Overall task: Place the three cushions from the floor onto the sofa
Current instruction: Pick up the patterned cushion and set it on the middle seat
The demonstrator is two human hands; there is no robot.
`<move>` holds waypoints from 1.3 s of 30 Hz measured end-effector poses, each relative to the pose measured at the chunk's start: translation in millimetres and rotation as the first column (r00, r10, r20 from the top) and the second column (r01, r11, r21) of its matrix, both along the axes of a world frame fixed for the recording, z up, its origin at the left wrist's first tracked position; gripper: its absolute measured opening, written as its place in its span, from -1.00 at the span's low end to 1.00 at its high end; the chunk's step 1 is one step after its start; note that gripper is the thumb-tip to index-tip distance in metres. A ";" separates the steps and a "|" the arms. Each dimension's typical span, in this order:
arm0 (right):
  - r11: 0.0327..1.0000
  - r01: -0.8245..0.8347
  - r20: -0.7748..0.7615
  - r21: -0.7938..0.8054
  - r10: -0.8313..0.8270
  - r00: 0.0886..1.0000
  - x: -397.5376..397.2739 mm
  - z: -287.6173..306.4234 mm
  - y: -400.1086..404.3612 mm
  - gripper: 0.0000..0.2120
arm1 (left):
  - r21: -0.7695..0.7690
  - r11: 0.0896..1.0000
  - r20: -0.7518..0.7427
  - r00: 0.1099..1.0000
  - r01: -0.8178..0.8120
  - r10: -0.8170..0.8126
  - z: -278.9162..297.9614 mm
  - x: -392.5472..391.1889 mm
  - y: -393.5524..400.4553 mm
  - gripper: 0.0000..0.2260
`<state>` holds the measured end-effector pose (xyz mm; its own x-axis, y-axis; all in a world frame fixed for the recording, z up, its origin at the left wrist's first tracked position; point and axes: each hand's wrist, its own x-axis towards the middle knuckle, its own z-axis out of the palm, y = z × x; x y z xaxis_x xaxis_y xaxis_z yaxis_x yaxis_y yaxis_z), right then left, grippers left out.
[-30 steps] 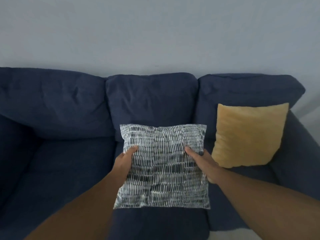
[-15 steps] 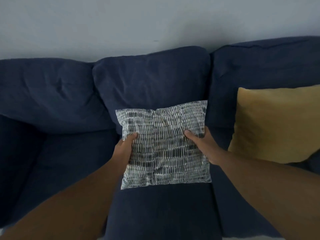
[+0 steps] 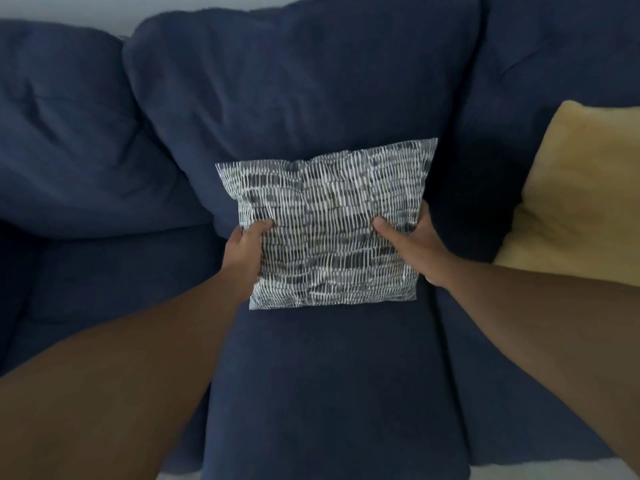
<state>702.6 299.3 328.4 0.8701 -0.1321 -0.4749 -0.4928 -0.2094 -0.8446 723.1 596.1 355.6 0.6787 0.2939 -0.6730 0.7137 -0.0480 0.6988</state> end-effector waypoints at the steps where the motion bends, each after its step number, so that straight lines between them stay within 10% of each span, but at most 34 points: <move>1: 1.000 0.006 0.001 0.008 -0.006 1.000 0.9 -4.3 0.1 0.10 | -0.005 1.000 0.004 1.000 -0.001 0.002 -4.8 1.4 1.2 -0.18; 4: 1.000 0.020 -0.006 0.002 -0.020 1.000 3.2 -19.7 1.2 0.02 | -0.041 0.999 0.014 1.000 0.013 -0.012 -23.8 3.1 13.9 -0.04; 10: 0.960 0.272 0.104 0.061 -0.277 0.955 21.6 5.5 6.0 0.01 | 0.053 0.998 0.249 0.968 -0.034 0.020 -11.5 23.4 27.9 -0.57; 15: 0.936 0.352 0.173 -0.003 -0.346 0.922 60.1 45.2 5.0 -0.53 | 0.204 0.979 0.329 0.942 0.000 -0.068 30.5 67.8 30.8 -0.89; 19: 0.926 0.372 0.240 -0.062 -0.348 0.906 71.7 56.4 0.8 -0.80 | 0.238 0.970 0.405 0.912 -0.044 -0.058 53.1 84.0 36.2 -0.95; 25: 0.936 0.340 0.119 -0.091 -0.329 0.937 72.4 56.2 -3.9 -0.68 | 0.332 0.943 0.342 0.936 -0.034 -0.087 55.5 83.7 36.7 -0.73; 28: 0.841 0.306 0.350 -0.446 -0.150 0.925 57.9 56.2 -6.9 -0.50 | 0.712 0.699 0.376 0.875 -0.062 -0.305 54.3 70.5 29.5 -0.56; 30: 0.661 0.246 0.491 -0.709 0.213 0.845 51.4 58.0 -4.4 -0.51 | 0.886 0.458 0.381 0.680 -0.075 -0.626 60.4 65.8 20.7 -0.54; 32: 0.517 0.071 0.393 -0.853 0.547 0.739 52.2 62.6 5.8 -0.49 | 0.965 0.258 0.211 0.460 0.039 -0.862 66.0 73.0 8.3 -0.57; 35: 0.277 -0.175 0.042 -0.945 0.631 0.774 63.4 64.8 22.5 -0.30 | 0.949 -0.088 -0.204 0.372 0.304 -0.906 76.5 90.0 -9.8 -0.57; 39: 0.394 -0.279 -0.053 -0.876 0.497 0.866 82.2 69.3 23.4 -0.43 | 0.939 -0.085 -0.240 0.459 0.334 -0.855 83.4 100.2 -7.9 -0.74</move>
